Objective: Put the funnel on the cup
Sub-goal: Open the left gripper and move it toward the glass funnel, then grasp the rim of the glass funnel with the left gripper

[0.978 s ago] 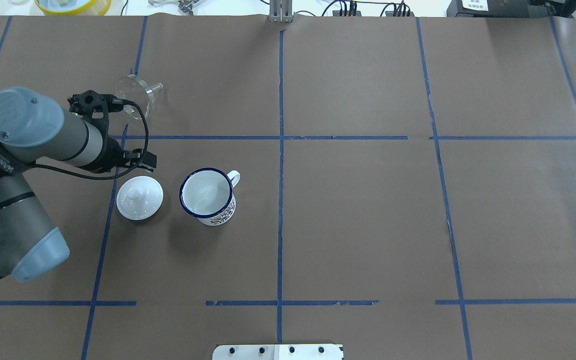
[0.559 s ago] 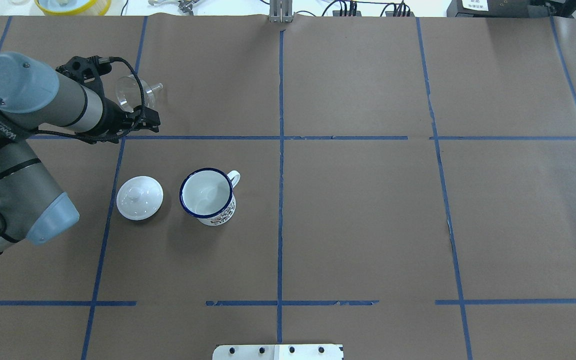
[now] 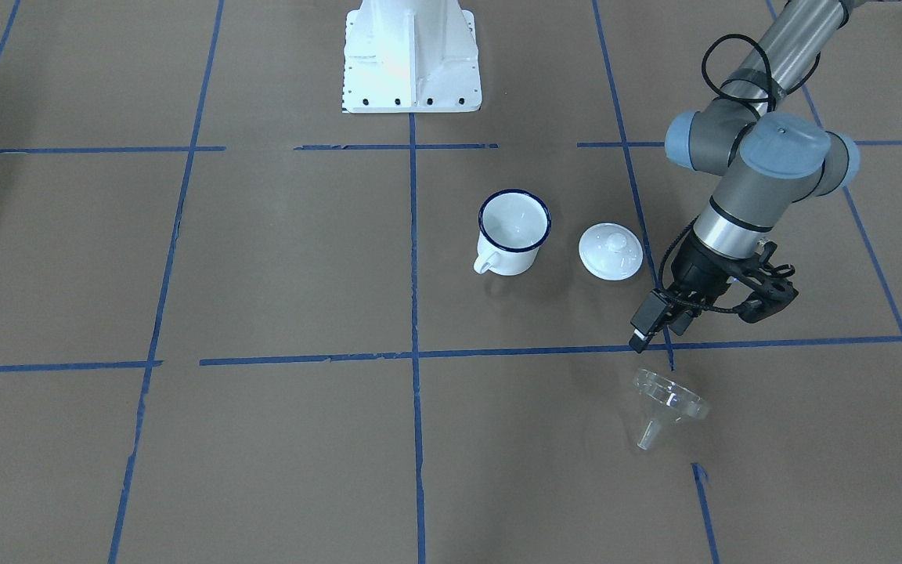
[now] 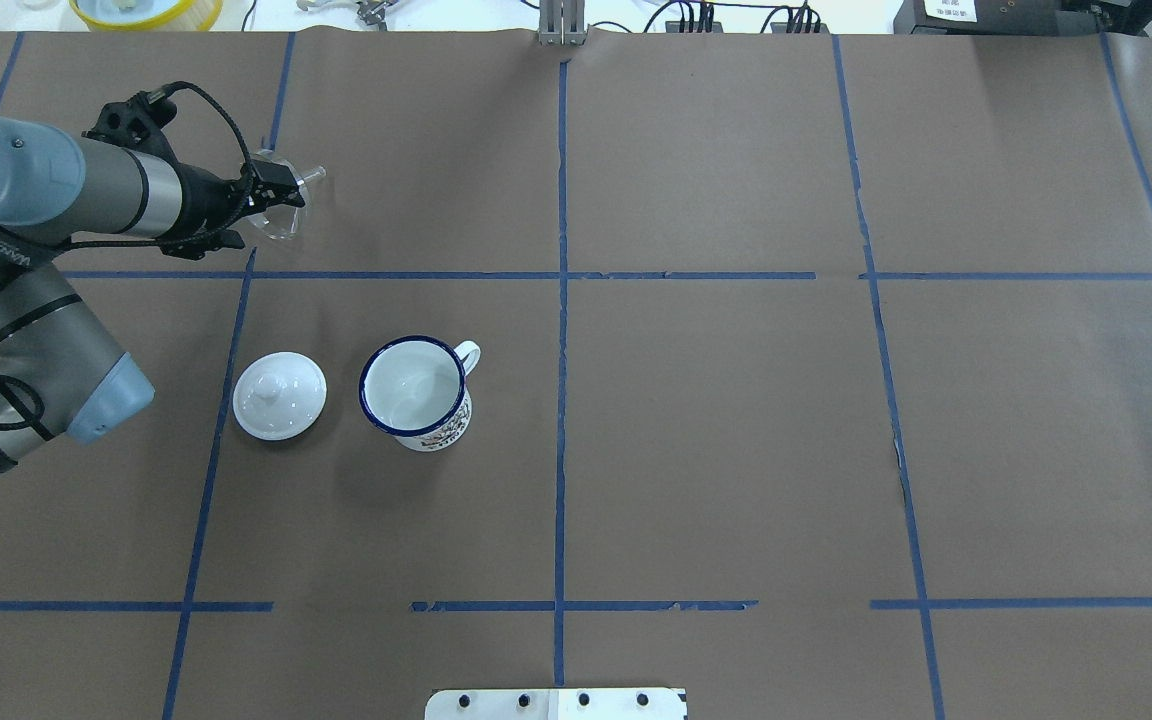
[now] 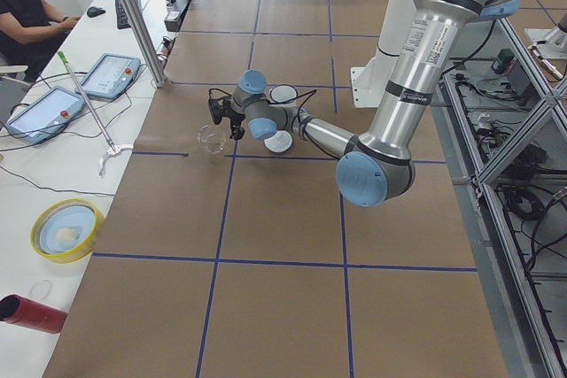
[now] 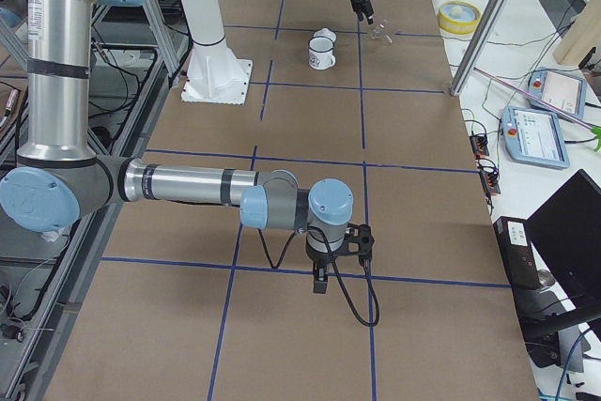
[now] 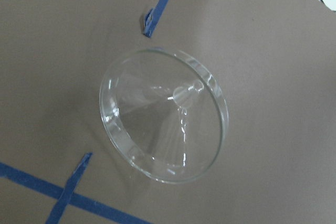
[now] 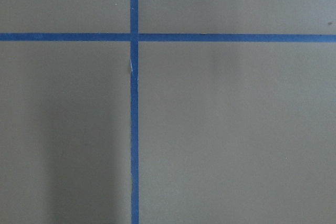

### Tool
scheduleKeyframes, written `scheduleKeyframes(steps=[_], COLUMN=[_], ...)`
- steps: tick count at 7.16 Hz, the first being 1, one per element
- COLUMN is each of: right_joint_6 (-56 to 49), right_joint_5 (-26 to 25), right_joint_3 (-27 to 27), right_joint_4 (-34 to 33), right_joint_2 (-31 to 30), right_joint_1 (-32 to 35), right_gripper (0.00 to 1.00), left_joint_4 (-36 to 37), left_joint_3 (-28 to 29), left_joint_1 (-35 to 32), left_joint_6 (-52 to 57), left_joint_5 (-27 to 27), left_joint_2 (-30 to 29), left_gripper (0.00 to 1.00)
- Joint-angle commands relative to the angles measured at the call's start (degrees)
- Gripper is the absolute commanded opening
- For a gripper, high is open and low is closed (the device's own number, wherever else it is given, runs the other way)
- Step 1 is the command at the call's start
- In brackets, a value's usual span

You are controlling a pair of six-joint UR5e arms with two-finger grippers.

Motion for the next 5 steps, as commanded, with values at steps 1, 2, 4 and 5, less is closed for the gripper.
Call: scheduleKeyframes(steps=[1,2,4,5], right_joint_6=[0.0,0.0,0.0,0.0], right_joint_5=[0.0,0.0,0.0,0.0], right_joint_3=[0.0,0.0,0.1,0.0], right_joint_4=[0.0,0.0,0.0,0.0], right_joint_2=[0.0,0.0,0.0,0.0], right_joint_1=[0.0,0.0,0.0,0.0], right_gripper=[1.0,1.0,1.0,1.0], left_joint_4=[-4.7,-9.2,-10.8,-11.9], left_joint_3=[6.1,10.2,11.3,11.4], left_joint_1=[-0.2,-0.2,-0.2,-0.2], left_joint_6=[-6.9,-10.6,-11.0,-11.0], left_joint_5=[4.2,7.2,7.4,7.5], left_joint_2=[-3.7,-5.5,-6.0,-6.0], left_gripper=[1.0,1.0,0.93,0.77])
